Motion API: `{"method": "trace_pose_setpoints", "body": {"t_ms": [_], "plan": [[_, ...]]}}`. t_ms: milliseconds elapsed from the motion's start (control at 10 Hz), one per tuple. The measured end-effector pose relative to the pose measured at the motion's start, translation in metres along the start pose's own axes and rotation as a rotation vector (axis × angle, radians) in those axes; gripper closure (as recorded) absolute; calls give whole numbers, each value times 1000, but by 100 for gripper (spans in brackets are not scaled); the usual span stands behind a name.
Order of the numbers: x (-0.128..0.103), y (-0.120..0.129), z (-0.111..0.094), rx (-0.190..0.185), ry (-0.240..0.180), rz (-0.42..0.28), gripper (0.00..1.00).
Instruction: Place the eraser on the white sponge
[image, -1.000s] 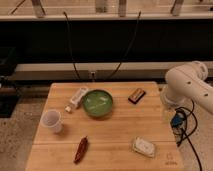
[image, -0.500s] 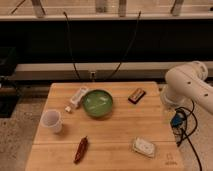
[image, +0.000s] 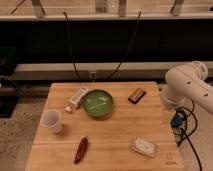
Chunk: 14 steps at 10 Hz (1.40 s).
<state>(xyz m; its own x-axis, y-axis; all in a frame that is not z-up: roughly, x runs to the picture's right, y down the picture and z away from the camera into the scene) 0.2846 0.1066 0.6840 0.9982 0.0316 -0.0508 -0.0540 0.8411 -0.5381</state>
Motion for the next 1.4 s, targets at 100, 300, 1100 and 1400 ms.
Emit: {"method": "trace_pose_setpoints", "body": {"t_ms": [100, 300, 1100, 1400], "plan": [[0, -1, 0, 3, 2, -2, 20], [-8, -16, 8, 22, 12, -22, 20], [-31, -60, 33, 77, 38, -103, 20], [-38, -74, 40, 96, 48, -129, 20]]}}
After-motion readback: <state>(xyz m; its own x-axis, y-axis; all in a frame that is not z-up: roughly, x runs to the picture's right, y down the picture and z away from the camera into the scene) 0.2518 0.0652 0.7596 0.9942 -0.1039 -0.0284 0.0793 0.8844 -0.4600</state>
